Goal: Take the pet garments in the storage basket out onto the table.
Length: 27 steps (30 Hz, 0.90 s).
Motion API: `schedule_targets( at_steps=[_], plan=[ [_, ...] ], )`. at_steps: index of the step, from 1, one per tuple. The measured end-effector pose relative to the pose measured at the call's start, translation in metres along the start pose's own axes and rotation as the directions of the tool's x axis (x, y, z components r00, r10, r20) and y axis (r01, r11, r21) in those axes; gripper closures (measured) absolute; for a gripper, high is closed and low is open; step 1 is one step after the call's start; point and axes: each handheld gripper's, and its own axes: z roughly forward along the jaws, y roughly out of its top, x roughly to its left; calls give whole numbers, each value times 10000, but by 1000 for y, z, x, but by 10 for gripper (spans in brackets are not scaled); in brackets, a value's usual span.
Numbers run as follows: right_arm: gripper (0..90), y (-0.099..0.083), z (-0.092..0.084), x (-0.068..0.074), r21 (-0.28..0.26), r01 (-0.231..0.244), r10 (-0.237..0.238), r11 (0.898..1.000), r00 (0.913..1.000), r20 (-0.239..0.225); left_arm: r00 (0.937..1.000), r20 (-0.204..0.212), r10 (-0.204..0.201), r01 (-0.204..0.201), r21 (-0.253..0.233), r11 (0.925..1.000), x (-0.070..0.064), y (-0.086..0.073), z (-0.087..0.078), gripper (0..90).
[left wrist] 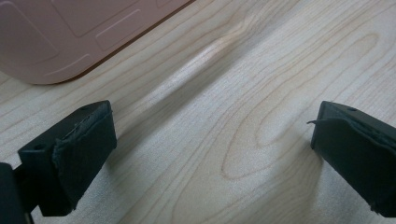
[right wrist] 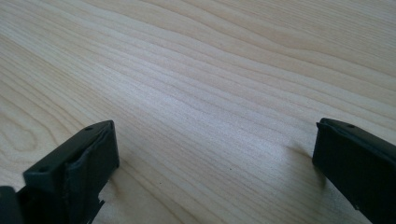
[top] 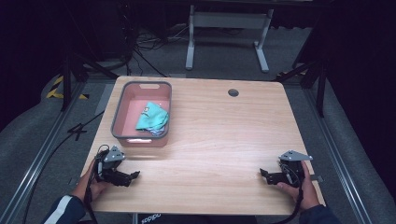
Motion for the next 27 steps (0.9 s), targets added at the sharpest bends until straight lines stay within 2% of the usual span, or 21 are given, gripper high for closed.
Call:
schedule_targets(
  at_steps=[9, 13, 15, 18, 19, 20, 22, 24, 27],
  plan=[
    [6, 0, 0, 0, -2, -1, 1, 10000, 10000, 10, 10000, -56, -70, 69, -27, 10000, -1, -1, 0, 5],
    [6, 0, 0, 0, 0, -24, 24, 10000, 10000, 30, 10000, -4, 41, -41, 234, 9997, 0, 1, -2, 12],
    [6, 0, 0, 0, 0, -25, 25, 10000, 10000, 28, 9999, 19, 100, -101, 387, 9992, 0, 3, -5, 52],
    [6, 0, 0, 0, 2, -21, 21, 10000, 10000, 24, 9998, -15, 208, -207, 363, 9991, 0, 4, -11, 234],
    [6, 0, 0, 0, 1, -20, 20, 10000, 10000, 25, 9996, -156, 245, -240, 298, 9993, 1, 5, -14, 198],
    [6, 0, 0, 0, 1, -20, 20, 10000, 10000, 24, 10000, -8, 65, -65, 149, 9999, 2, 4, -18, 144],
    [6, 0, 0, 0, 0, -22, 22, 10000, 10000, 25, 10000, -48, -80, 80, -3, 10000, 5, 5, -25, 215],
    [6, 0, 0, 0, 2, -19, 19, 10000, 10000, 26, 9997, -207, -131, 128, -166, 9998, 6, 5, -31, 168],
    [6, 0, 0, 0, 1, -19, 19, 10000, 10000, 26, 9995, -323, -44, 40, -146, 9999, 6, 8, -38, 191]
  ],
)
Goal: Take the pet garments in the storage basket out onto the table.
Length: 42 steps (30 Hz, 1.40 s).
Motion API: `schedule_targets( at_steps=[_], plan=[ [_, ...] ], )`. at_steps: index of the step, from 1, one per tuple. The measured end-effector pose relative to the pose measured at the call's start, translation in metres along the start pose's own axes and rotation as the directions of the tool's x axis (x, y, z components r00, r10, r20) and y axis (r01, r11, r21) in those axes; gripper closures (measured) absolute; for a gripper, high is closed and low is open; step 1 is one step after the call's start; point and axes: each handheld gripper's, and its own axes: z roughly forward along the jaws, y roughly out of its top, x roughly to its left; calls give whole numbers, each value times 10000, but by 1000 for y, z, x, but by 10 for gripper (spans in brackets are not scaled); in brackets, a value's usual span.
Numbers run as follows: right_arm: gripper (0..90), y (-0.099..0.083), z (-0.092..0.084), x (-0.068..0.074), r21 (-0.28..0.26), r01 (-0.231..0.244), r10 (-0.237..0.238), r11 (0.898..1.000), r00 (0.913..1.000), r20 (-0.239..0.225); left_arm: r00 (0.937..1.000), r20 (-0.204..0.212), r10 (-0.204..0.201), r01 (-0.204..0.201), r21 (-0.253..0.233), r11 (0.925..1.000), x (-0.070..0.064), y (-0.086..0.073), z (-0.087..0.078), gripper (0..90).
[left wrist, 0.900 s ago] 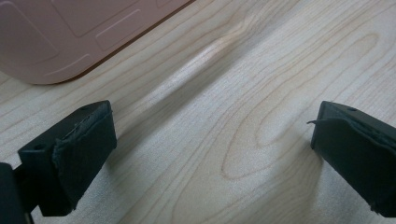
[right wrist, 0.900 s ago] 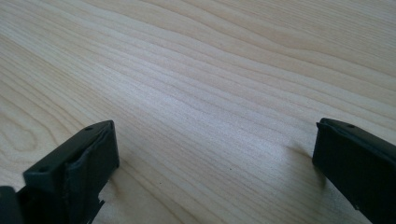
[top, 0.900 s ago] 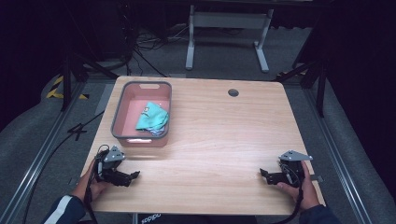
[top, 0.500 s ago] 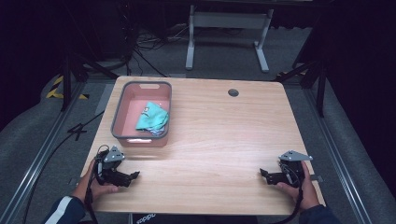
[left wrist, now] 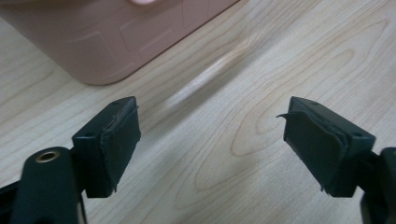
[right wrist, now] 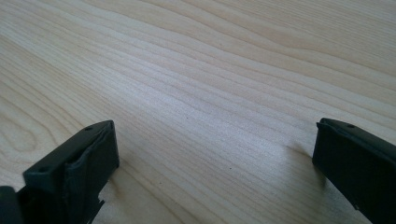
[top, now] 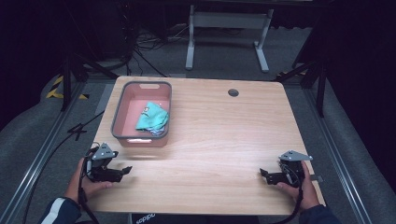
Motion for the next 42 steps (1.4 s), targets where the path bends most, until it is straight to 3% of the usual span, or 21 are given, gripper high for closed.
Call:
schedule_targets(
  at_steps=[9, 12, 22, 30, 42],
  plan=[
    [6, 0, 0, 0, 2, -6, 6, 10000, 10000, -2, 9994, -277, 196, -210, -507, 9985, 3, 10, -19, 195],
    [6, 0, 0, 0, 0, -2, 2, 10000, 10000, -1, 9996, -264, 88, -106, -698, 9975, 2, 15, -23, 196],
    [6, 0, 0, 0, 0, 0, 0, 10000, 10000, 0, 9980, -504, 370, -421, -1053, 9935, 6, 45, -38, 213],
    [6, 0, 0, 0, 0, -2, 2, 10000, 10000, -1, 9962, -407, 771, -807, -965, 9921, 3, 81, -27, 213],
    [6, 0, 0, 0, 0, -1, 1, 10000, 10000, -1, 9968, -317, 737, -752, -508, 9959, 18, 127, -4, 209]
  ],
)
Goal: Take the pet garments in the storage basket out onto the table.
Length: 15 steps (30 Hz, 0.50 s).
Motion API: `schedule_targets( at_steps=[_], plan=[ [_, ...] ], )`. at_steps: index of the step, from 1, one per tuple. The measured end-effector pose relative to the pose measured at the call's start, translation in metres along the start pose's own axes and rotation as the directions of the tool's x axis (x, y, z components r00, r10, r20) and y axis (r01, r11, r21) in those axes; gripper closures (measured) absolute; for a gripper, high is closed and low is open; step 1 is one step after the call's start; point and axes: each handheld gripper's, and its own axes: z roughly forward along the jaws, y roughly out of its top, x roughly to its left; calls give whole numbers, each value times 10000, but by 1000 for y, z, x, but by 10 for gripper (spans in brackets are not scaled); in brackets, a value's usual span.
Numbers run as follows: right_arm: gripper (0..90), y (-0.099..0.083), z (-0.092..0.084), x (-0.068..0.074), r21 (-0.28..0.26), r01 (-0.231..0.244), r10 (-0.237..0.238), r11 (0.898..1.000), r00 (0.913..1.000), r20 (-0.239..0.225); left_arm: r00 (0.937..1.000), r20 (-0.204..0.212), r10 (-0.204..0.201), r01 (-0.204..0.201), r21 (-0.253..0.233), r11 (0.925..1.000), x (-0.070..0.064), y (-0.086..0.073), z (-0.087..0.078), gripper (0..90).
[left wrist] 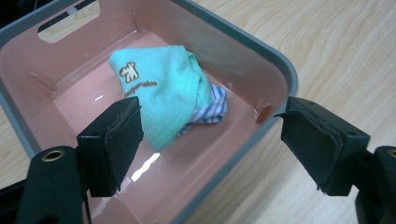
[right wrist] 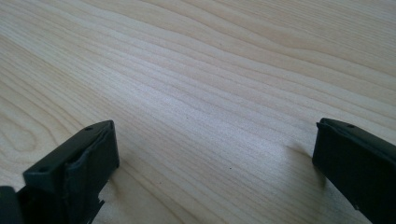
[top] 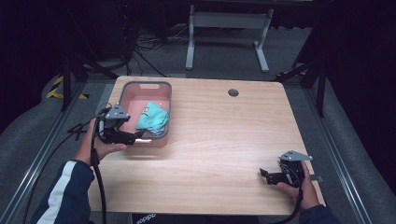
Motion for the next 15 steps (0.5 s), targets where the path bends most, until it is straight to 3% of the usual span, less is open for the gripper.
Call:
schedule_targets(
  at_steps=[4, 9, 15],
  plan=[
    [6, 0, 0, 0, 0, 0, 0, 10000, 10000, 1, 9998, -39, 171, -169, 512, 9985, 5, 13, 17, 204],
    [6, 0, 0, 0, -1, 0, 0, 10000, 10000, 3, 9999, -134, 85, -71, 1035, 9946, 11, 28, 39, 199],
    [6, 0, 0, 0, -6, 17, -17, 10000, 10000, 6, 9998, -190, -45, 68, 1216, 9926, 19, 38, 58, 200]
  ],
)
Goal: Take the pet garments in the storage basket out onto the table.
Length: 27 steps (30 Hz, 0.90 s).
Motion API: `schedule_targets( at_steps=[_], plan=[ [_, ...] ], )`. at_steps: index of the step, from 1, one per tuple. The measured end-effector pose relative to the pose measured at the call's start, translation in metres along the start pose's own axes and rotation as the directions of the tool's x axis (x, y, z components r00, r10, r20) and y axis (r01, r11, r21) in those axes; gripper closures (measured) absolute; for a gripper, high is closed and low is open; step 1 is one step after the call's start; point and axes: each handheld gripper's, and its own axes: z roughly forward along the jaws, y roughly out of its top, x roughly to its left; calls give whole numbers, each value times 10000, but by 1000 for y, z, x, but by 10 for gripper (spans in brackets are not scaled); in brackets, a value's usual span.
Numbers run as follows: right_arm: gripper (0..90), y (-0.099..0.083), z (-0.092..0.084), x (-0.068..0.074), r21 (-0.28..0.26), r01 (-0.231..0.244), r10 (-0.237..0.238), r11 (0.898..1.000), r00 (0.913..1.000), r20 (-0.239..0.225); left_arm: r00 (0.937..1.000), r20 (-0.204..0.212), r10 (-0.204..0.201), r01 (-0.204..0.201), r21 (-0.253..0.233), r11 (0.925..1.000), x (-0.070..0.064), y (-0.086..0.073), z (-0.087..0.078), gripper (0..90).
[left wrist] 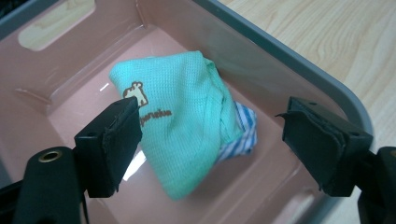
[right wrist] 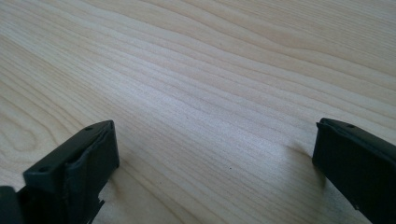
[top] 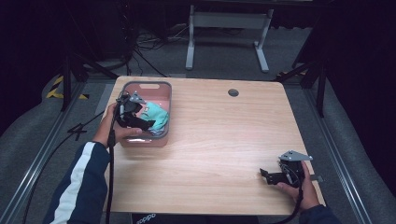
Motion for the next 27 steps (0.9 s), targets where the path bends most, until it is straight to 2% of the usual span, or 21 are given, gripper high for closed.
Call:
schedule_targets(
  at_steps=[3, 6, 8, 10, 11, 13, 14, 15, 17, 18, 19, 20, 23, 24, 26, 27],
  plan=[
    [6, 0, 0, 0, -1, 1, -1, 10000, 10000, 0, 10000, -84, 16, -14, 284, 9996, 5, 6, 9, 199],
    [6, 0, 0, 0, 1, 2, -2, 10000, 10000, 3, 9996, 24, -290, 288, 607, 9977, 11, 12, 23, 200],
    [6, 0, 0, 0, -1, 2, -2, 10000, 10000, -3, 9996, 5, -298, 297, 728, 9969, 12, 14, 27, 200],
    [6, 0, 0, 0, 1, 0, 0, 10000, 10000, 3, 9994, -7, -356, 355, 1017, 9942, 13, 20, 38, 200],
    [6, 0, 0, 0, 1, 0, 0, 10000, 10000, 3, 9994, -7, -356, 355, 1017, 9942, 13, 20, 38, 200],
    [7, 0, 0, 0, -2, 7, -7, 10000, 10000, 2, 9996, -112, -270, 284, 1479, 9886, 16, 23, 44, 200],
    [7, 0, 0, 0, -17, -31, 31, 10000, 10000, -10, 9990, -141, -415, 432, 1506, 9877, 17, 23, 49, 200],
    [7, 0, 0, 0, -17, -31, 31, 10000, 10000, -10, 9986, -122, -517, 531, 1713, 9838, 18, 24, 53, 200],
    [7, 0, 0, 0, -17, -28, 28, 10000, 10000, -10, 9972, -360, -651, 712, 2109, 9749, 21, 23, 63, 199],
    [7, 0, 0, 0, -17, -28, 28, 10000, 10000, -10, 9972, -360, -651, 712, 2109, 9749, 21, 23, 63, 198],
    [8, 0, 0, 0, -21, -20, 20, 10000, 10000, -17, 9956, -512, -784, 886, 2448, 9655, 25, 22, 69, 190],
    [8, 0, 0, 0, -17, -32, 32, 10000, 10000, -22, 9945, -585, -863, 984, 2526, 9625, 26, 20, 72, 180],
    [8, 0, 0, 0, -17, -38, 38, 10000, 10000, -27, 9866, -630, -1503, 1619, 2735, 9482, 33, 14, 80, 177],
    [8, 0, 0, 0, -17, -38, 38, 10000, 10000, -25, 9866, -630, -1503, 1619, 2735, 9482, 33, 14, 80, 175],
    [8, 0, 0, 0, -16, -37, 37, 10000, 10000, -25, 9807, -686, -1829, 1952, 3066, 9316, 36, 10, 87, 172],
    [8, 0, 0, 0, -23, -19, 19, 10000, 10000, -22, 9846, -682, -1612, 1746, 3155, 9327, 35, 11, 89, 161]
  ],
)
